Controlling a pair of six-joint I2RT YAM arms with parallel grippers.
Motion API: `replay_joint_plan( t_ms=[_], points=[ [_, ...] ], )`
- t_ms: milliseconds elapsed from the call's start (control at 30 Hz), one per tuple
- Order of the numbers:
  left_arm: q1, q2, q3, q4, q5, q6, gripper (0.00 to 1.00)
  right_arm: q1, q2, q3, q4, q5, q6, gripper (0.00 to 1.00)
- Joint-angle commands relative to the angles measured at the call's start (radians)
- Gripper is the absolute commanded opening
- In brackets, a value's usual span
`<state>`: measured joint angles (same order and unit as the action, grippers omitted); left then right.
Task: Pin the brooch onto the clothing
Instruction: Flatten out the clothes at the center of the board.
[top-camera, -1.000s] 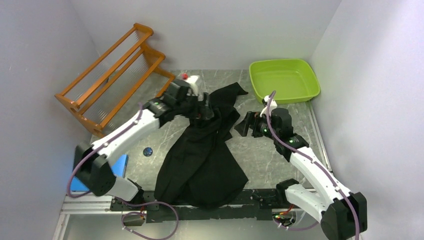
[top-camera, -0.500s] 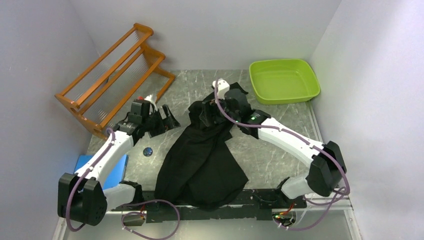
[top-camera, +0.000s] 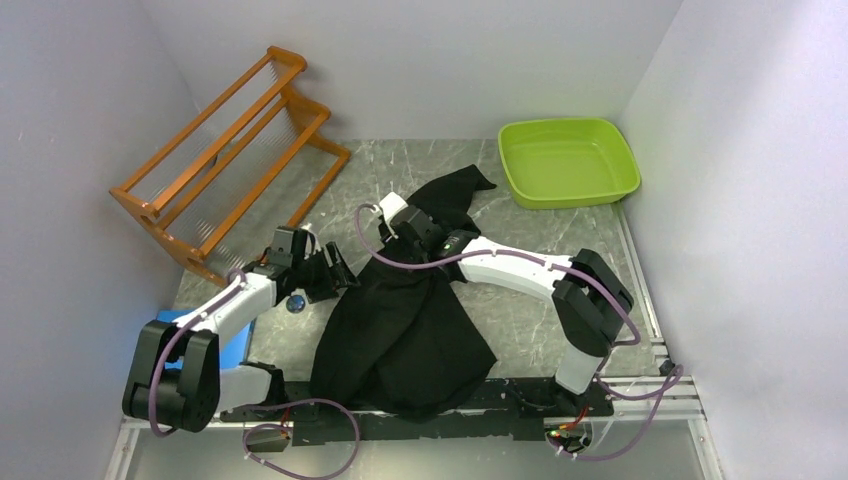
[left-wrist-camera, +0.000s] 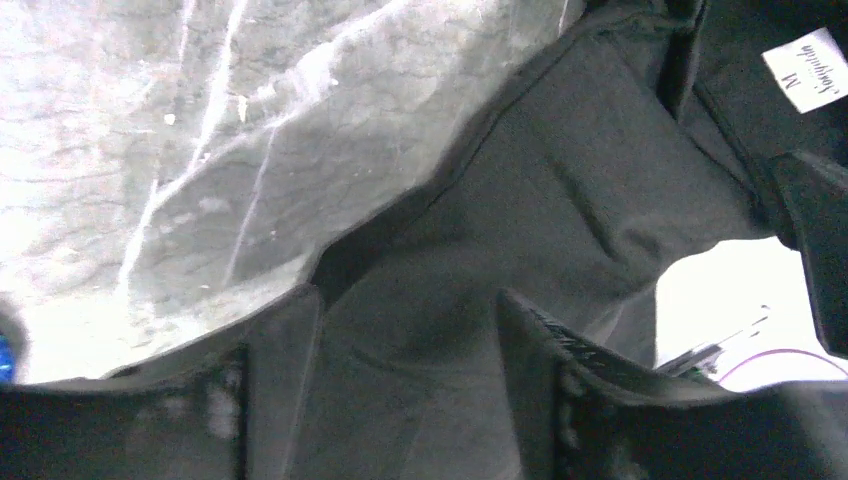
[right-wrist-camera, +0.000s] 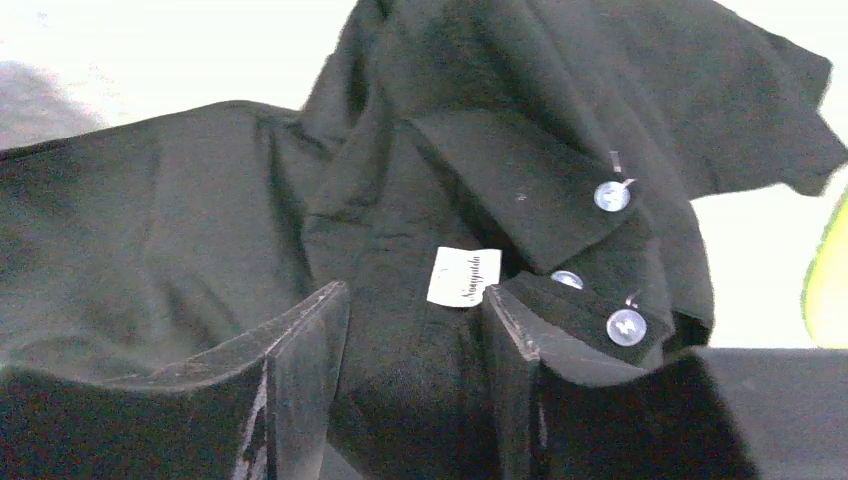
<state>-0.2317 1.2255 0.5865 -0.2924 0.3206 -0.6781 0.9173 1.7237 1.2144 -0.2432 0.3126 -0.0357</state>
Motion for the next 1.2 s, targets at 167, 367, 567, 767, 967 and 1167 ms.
replay_joint_plan(
  t_ms=[167,367,567,767,967,1167],
  points=[
    [0.004,0.046,-0.027,0.137,0.084,0.025,0.24,-0.057,-0.039,0.019,-0.002,0.136,-0.026,0.16],
    [0.004,0.025,-0.054,0.134,0.099,0.025,0.03,-0.327,-0.179,-0.070,0.048,-0.245,0.168,0.00],
    [0.003,-0.072,-0.060,0.088,0.105,0.029,0.03,-0.676,-0.284,-0.280,0.280,-0.769,0.482,0.00],
    [0.003,-0.098,0.018,0.126,0.165,0.019,0.52,-0.800,-0.162,-0.515,1.003,-1.283,1.036,0.14],
    [0.003,0.115,0.224,0.132,0.178,0.049,0.79,-0.791,-0.320,-0.510,0.669,-1.109,0.764,0.67],
    [-0.007,0.389,0.366,0.307,0.301,0.011,0.79,-0.790,-0.498,-0.435,0.355,-0.895,0.548,0.85]
  ],
)
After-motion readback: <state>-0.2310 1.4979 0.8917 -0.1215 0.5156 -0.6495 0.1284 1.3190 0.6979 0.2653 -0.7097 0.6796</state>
